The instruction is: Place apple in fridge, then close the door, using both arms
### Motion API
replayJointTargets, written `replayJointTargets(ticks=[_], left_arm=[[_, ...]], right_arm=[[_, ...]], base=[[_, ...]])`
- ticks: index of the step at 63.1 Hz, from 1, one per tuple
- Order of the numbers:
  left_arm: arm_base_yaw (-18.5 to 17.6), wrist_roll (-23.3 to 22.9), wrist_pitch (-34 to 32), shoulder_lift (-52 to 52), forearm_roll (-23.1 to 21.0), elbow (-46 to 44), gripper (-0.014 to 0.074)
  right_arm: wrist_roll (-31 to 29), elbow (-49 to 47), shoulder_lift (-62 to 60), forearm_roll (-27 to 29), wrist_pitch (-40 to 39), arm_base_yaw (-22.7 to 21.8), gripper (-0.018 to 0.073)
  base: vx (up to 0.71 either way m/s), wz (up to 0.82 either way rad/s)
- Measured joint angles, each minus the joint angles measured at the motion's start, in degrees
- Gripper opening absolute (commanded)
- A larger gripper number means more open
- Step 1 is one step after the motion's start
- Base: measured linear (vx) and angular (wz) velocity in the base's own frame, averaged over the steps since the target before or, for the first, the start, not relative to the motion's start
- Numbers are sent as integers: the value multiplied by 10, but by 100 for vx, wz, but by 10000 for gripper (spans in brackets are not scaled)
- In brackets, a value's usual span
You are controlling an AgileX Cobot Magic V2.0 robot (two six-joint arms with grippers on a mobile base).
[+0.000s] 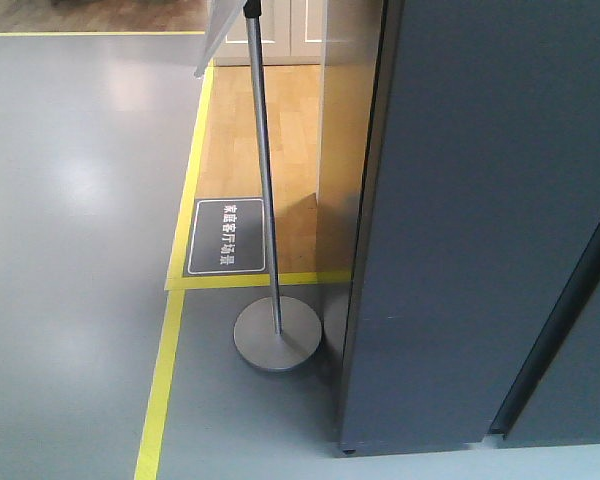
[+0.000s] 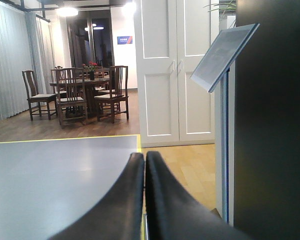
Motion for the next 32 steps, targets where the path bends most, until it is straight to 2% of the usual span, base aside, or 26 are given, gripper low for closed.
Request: replayJointTargets(ticks=[32], left_arm=[[0, 0, 0, 0, 0, 0, -6]], right_arm=[[13, 0, 0, 0, -7, 0, -4]], base=[[0, 0]])
